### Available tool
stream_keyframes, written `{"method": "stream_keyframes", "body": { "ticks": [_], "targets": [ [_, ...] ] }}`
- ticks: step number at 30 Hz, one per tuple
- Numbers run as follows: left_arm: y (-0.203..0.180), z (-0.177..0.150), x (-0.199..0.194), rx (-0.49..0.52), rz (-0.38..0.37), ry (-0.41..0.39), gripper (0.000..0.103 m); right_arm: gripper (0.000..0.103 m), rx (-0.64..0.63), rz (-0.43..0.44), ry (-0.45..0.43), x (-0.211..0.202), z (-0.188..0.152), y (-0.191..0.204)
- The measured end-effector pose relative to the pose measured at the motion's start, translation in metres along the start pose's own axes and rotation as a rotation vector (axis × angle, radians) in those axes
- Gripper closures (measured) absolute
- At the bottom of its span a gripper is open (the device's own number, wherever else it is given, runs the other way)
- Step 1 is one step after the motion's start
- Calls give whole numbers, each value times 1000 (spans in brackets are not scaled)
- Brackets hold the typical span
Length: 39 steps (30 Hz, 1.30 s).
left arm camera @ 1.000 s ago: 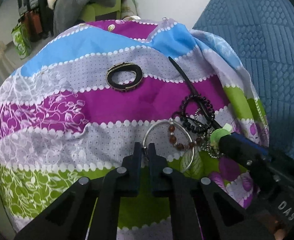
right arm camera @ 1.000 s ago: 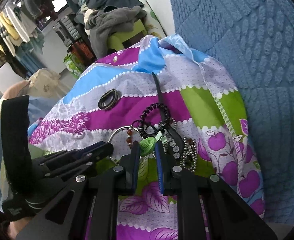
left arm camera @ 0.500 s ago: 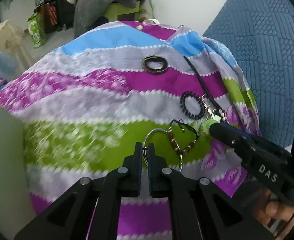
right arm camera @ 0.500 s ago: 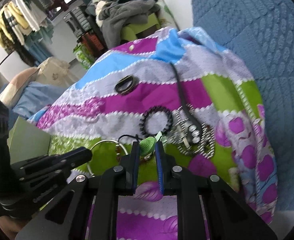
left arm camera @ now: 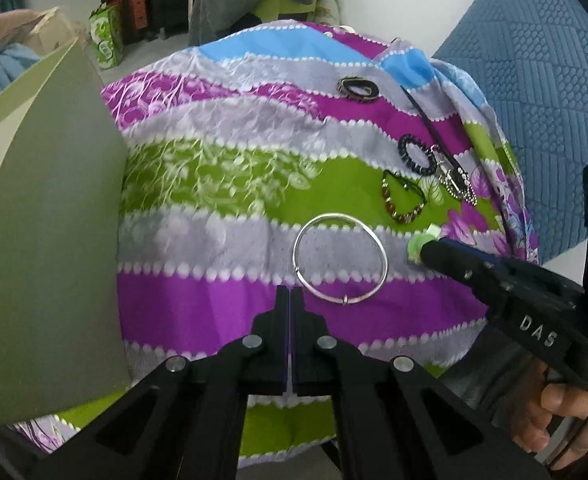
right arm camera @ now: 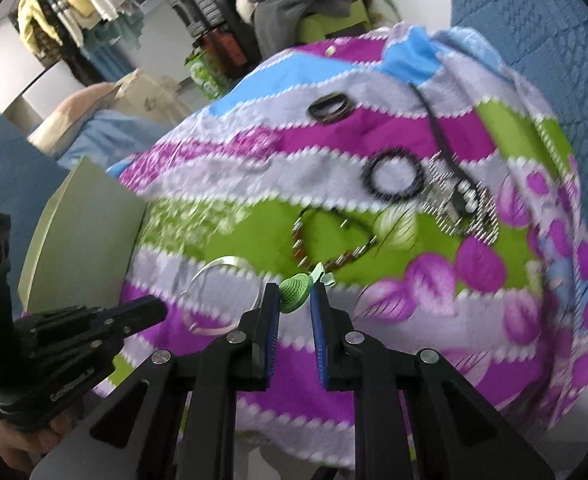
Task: Organize jewelry
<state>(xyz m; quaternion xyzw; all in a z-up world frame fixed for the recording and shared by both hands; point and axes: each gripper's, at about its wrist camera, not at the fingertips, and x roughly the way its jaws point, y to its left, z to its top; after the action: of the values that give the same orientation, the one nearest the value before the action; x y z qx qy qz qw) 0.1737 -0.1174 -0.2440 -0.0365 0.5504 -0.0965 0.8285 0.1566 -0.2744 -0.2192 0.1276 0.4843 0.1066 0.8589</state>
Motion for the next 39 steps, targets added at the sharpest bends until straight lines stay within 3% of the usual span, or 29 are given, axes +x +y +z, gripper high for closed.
{"method": "stream_keyframes", "body": {
  "ticks": [4,8,10,12,13,14,15,20,26,34,39],
  "targets": [
    [2,-2,1,-4,-74,-18,103,89,-12,-7,46,9,-11,7],
    [-6,3,-5,31,-129,-72,102,88,-32,-84,60,16,-11,8],
    [-9,9,-3,32,-146,-67,98,78,-30,-96,60,18,-10,7],
    [-11,12,2,25,-159,-53,75,72,-34,-131,47,16,-9,4],
    [-11,12,2,21,-159,-61,52,72,-29,-128,39,14,-8,1],
    [-11,12,2,21,-158,-72,35,72,-22,-122,35,13,-8,-1],
    [-12,11,2,26,-157,-79,32,72,-21,-121,33,13,-7,-3],
    [-19,11,12,73,-158,-64,32,77,-29,-53,48,18,-7,-3],
    [-26,10,28,129,-131,-44,32,96,-31,-22,28,12,-4,-2],
    [-46,8,37,257,-40,-77,35,96,60,-31,1,6,1,-27],
    [-47,5,38,273,-19,-90,37,96,60,-12,0,5,1,-26]
  ]
}}
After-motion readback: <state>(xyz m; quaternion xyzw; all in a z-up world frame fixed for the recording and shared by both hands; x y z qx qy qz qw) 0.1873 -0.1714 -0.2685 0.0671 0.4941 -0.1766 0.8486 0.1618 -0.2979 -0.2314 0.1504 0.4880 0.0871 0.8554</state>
